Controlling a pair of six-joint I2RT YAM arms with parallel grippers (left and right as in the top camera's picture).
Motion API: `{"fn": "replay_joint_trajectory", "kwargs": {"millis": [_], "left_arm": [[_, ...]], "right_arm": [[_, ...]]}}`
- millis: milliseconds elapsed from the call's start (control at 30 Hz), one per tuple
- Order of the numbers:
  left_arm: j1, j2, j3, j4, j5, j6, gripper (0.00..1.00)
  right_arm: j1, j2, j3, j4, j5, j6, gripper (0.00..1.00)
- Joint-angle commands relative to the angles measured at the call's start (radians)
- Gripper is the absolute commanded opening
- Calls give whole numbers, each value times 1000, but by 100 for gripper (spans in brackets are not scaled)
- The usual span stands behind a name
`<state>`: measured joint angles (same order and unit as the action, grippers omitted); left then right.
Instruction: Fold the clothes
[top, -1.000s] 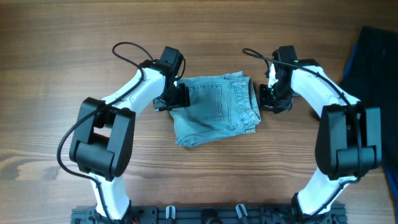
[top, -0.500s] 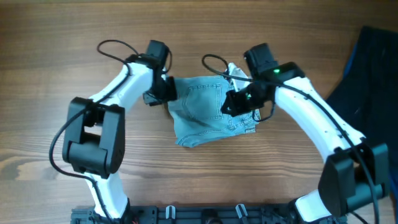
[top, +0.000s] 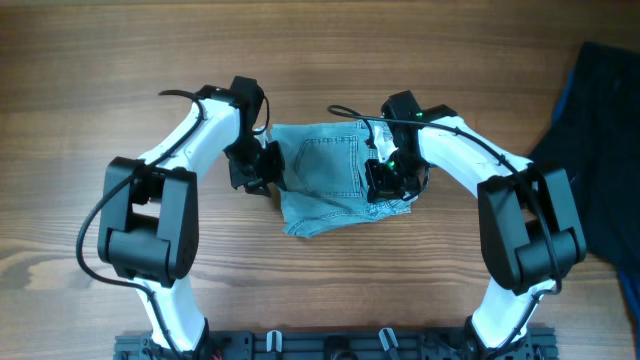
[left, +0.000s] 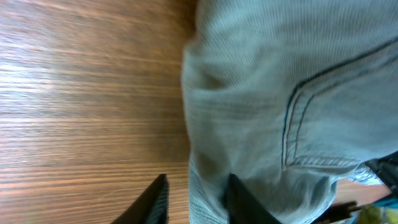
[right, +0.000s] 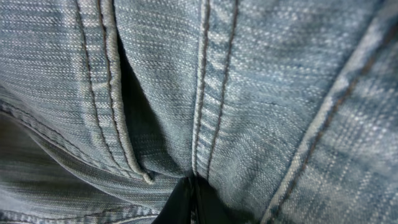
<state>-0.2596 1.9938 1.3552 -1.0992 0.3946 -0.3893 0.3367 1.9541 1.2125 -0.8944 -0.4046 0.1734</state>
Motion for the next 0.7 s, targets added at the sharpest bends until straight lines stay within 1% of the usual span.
{"fn": "replay_joint_trajectory", "kwargs": {"millis": [0,33,100,133,200,300,333,367,500,567,600,667], "left_arm": [[-77,-27,-95,36,52,19,28],[-114,-26,-136,78,89,19,29],[-163,-26,-179,124,118,2,31],[-197,-26,-198,128,118,-25,30],[-248,-26,-212,103,118,-38,29],[-305,-26,-214,54,117,-39,22],[-321,-26,-214,47,117,-55,19],[-327,-27,-214,48,117,-64,19],[-300,-27,-214,57,109,-68,17],[-259,-29,-214,43,98,-66,18],[-233,-34,-214,32,83,-63,19],[-172,-64,-213,16,72,-35,28]], "right_arm": [[-7,76,-27,19,60,22,4],[-7,76,-27,20,60,22,4],[-7,76,-27,20,60,22,4],[-7,76,-27,19,60,22,4],[-7,76,-27,19,60,26,4],[-7,76,-27,20,60,37,4],[-7,76,-27,20,60,36,4],[-7,76,-27,20,60,36,4],[-7,76,-27,20,68,35,5],[-17,76,-25,24,69,35,11],[-27,76,-22,32,73,36,11],[-67,76,-18,64,75,39,11]]}}
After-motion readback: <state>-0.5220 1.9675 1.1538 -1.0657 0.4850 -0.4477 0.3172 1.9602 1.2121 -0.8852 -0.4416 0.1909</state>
